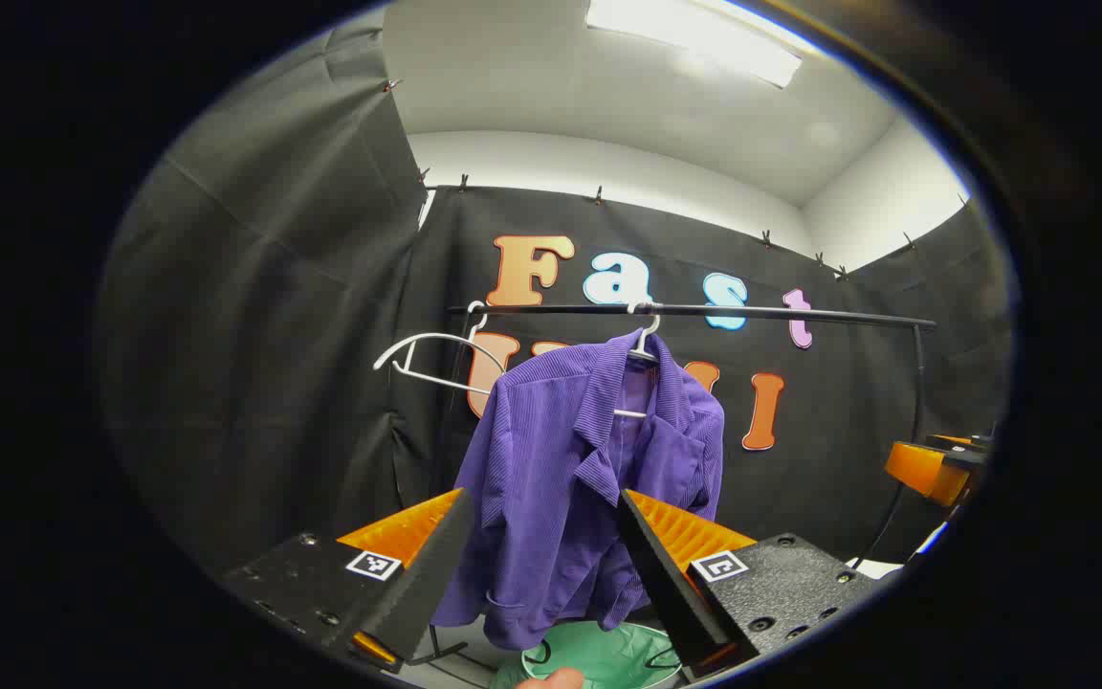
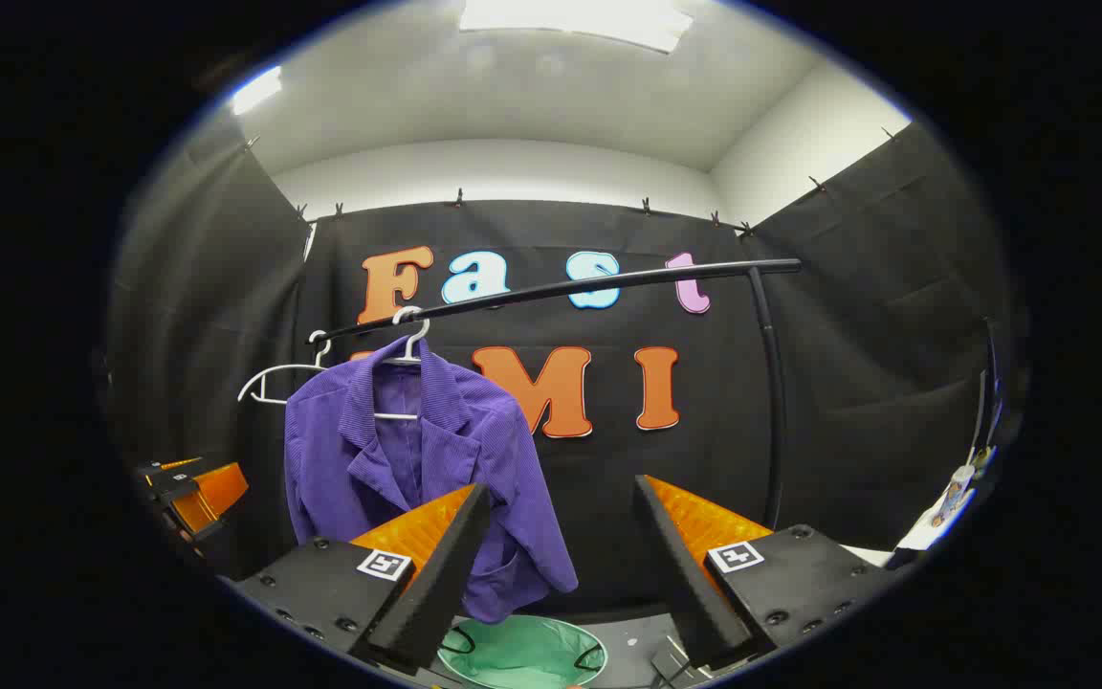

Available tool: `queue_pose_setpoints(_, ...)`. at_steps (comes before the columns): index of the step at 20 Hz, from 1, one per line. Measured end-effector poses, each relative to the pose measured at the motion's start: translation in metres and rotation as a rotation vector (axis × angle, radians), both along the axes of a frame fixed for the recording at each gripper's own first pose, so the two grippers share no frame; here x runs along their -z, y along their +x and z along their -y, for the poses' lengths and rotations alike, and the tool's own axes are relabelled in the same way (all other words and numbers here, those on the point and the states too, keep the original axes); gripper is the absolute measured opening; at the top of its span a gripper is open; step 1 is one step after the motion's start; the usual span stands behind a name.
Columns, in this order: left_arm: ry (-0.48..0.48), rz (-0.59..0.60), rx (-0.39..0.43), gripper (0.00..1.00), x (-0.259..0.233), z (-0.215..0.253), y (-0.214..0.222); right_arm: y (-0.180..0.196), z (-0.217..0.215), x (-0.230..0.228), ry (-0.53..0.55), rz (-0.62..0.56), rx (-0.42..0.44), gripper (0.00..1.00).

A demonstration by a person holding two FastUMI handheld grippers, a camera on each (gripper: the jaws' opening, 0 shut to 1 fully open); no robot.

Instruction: Grasp the clothes on the hanger with both hands and then place them into the laundry hamper below.

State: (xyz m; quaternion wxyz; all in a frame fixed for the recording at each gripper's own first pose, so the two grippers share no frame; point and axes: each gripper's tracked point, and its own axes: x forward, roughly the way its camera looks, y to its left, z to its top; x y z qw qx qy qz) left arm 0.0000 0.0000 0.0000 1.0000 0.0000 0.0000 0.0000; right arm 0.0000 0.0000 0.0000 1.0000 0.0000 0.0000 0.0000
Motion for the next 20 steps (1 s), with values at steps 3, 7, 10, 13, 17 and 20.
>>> queue_pose_setpoints(3, 0.004, 0.003, 0.000, 0.95, -0.001, -0.001, 0.000, 0.000, 0.001, -0.001, 0.003, 0.002, 0.002, 1.00)
queue_pose_setpoints(7, 0.007, 0.004, 0.005, 0.95, 0.000, 0.000, 0.003, 0.002, 0.002, 0.001, 0.008, -0.001, 0.011, 1.00)
queue_pose_setpoints(10, 0.009, 0.006, 0.021, 0.99, 0.001, 0.003, 0.007, 0.002, 0.006, 0.001, 0.009, -0.001, 0.030, 0.99)
queue_pose_setpoints(13, -0.002, -0.003, 0.043, 0.95, 0.004, 0.007, 0.008, -0.002, 0.010, 0.002, 0.006, 0.000, 0.056, 0.97)
queue_pose_setpoints(17, -0.005, -0.013, 0.064, 0.99, 0.007, 0.006, 0.007, -0.005, 0.011, 0.009, 0.014, -0.016, 0.080, 0.97)
queue_pose_setpoints(20, -0.005, -0.017, 0.063, 0.95, 0.007, 0.002, 0.009, -0.007, 0.010, 0.011, 0.022, -0.026, 0.091, 0.97)
